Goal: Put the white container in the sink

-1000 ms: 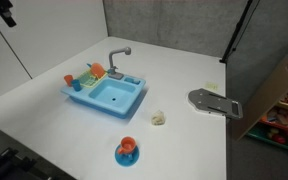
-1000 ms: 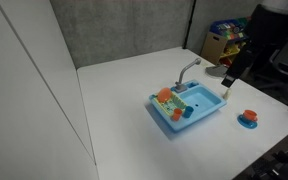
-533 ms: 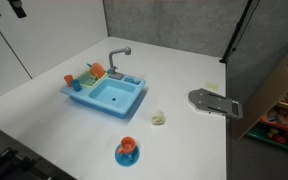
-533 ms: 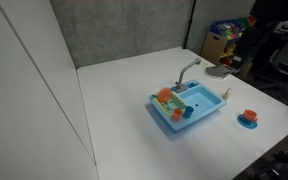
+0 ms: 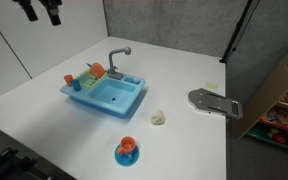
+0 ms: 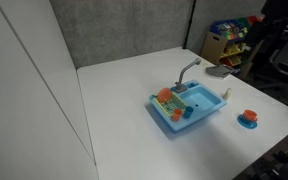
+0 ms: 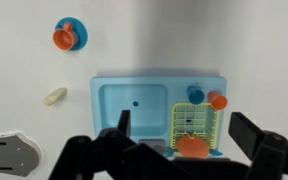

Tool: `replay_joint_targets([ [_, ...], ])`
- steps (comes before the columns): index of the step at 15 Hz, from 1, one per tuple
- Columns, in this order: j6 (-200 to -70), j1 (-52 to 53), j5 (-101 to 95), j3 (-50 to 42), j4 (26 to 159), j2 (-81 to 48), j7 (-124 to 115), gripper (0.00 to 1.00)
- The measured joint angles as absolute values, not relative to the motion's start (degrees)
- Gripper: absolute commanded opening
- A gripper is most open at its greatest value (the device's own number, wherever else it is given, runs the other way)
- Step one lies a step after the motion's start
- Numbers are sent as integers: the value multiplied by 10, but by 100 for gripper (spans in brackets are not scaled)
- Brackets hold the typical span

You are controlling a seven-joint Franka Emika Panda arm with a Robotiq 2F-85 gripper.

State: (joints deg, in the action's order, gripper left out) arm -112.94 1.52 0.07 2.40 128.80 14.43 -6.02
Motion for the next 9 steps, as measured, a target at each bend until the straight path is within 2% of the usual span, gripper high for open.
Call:
replay_joint_targets([
  [9,-1165,-32,5,-36,1250,71,-52,100],
])
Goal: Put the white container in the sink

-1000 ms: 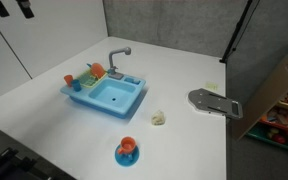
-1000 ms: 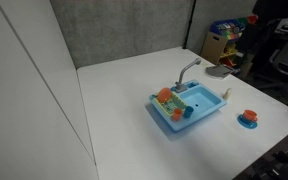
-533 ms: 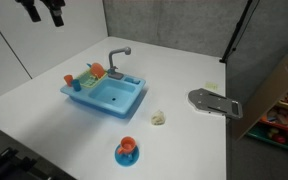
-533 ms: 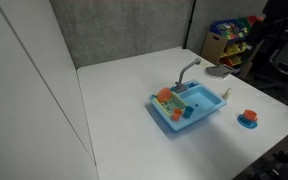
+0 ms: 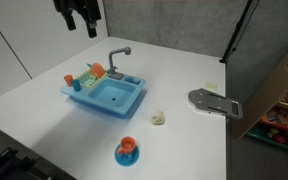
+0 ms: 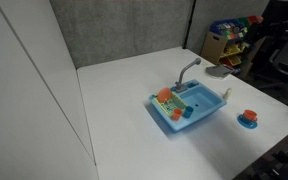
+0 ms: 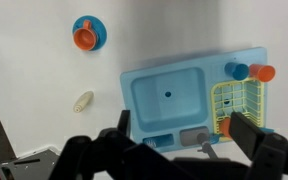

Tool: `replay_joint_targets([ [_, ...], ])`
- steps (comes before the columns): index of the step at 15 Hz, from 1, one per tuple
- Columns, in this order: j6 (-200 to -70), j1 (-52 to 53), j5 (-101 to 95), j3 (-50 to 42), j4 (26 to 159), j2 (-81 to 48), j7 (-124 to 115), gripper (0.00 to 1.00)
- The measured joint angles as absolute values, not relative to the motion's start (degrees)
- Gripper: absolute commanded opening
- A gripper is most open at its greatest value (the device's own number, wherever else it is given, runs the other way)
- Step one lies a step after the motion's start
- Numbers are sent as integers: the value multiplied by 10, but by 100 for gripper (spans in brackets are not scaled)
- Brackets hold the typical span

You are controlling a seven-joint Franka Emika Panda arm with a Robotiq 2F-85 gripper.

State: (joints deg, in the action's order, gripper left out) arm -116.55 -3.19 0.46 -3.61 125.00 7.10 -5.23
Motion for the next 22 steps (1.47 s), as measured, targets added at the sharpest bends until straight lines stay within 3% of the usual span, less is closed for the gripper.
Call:
replay_joint_targets([
  [12,-1248,-54,6,-65,1167,-87,-75,100],
  [22,-1260,-55,12,-68,1155,-106,-82,100],
])
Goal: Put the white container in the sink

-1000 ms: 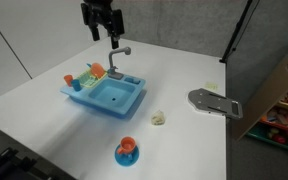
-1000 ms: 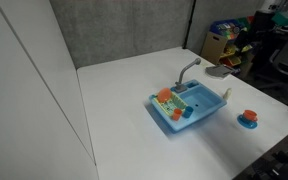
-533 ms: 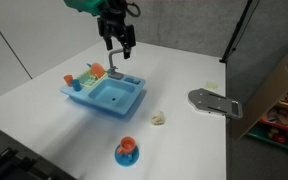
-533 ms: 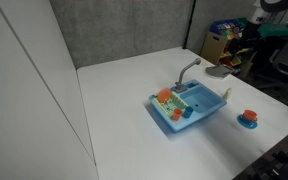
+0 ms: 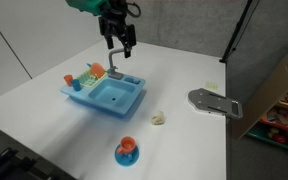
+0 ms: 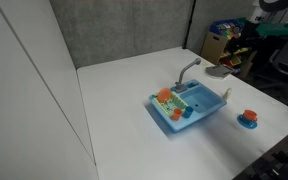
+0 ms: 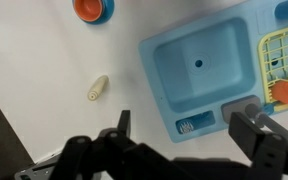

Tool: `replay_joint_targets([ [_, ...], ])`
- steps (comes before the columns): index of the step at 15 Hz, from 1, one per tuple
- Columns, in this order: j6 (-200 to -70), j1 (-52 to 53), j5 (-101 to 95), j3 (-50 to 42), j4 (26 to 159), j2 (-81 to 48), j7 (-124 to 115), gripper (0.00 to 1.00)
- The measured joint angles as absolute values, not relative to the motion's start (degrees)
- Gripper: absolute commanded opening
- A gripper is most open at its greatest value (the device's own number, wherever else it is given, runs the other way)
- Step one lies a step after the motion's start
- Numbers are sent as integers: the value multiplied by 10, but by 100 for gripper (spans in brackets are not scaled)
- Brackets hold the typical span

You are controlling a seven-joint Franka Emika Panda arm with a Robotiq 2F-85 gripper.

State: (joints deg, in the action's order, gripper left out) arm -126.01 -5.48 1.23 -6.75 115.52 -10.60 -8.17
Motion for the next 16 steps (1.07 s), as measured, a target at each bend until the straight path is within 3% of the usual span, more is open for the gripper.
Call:
replay_joint_targets([
  [16,-1271,-70,12,-118,1100,-205,-213,100],
])
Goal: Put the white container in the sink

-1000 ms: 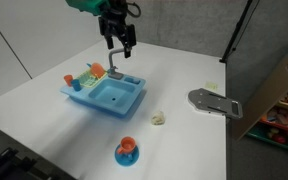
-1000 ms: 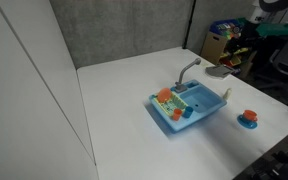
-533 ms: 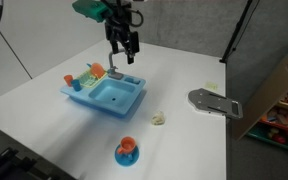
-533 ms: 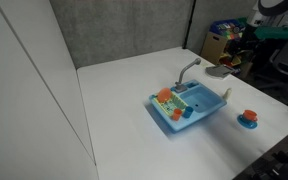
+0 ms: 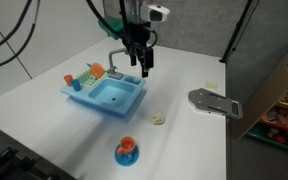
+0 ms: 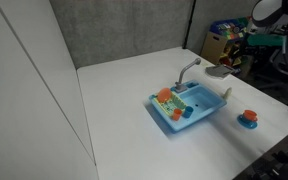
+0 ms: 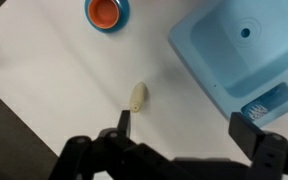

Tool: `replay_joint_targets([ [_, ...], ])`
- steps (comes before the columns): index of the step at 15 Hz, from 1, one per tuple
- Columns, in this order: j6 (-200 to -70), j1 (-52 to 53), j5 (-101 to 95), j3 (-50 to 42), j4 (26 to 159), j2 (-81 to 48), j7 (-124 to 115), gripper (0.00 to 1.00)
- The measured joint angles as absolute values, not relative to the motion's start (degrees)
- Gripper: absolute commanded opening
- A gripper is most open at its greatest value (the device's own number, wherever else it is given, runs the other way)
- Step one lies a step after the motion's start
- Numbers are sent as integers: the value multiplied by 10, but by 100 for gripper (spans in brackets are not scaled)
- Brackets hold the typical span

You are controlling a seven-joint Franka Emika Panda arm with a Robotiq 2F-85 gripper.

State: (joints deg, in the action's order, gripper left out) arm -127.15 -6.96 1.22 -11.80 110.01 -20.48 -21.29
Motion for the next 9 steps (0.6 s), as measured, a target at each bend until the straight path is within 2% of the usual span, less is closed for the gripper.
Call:
replay_joint_targets([
  [9,-1312,-94,45,-129,1033,-319,-231,100],
])
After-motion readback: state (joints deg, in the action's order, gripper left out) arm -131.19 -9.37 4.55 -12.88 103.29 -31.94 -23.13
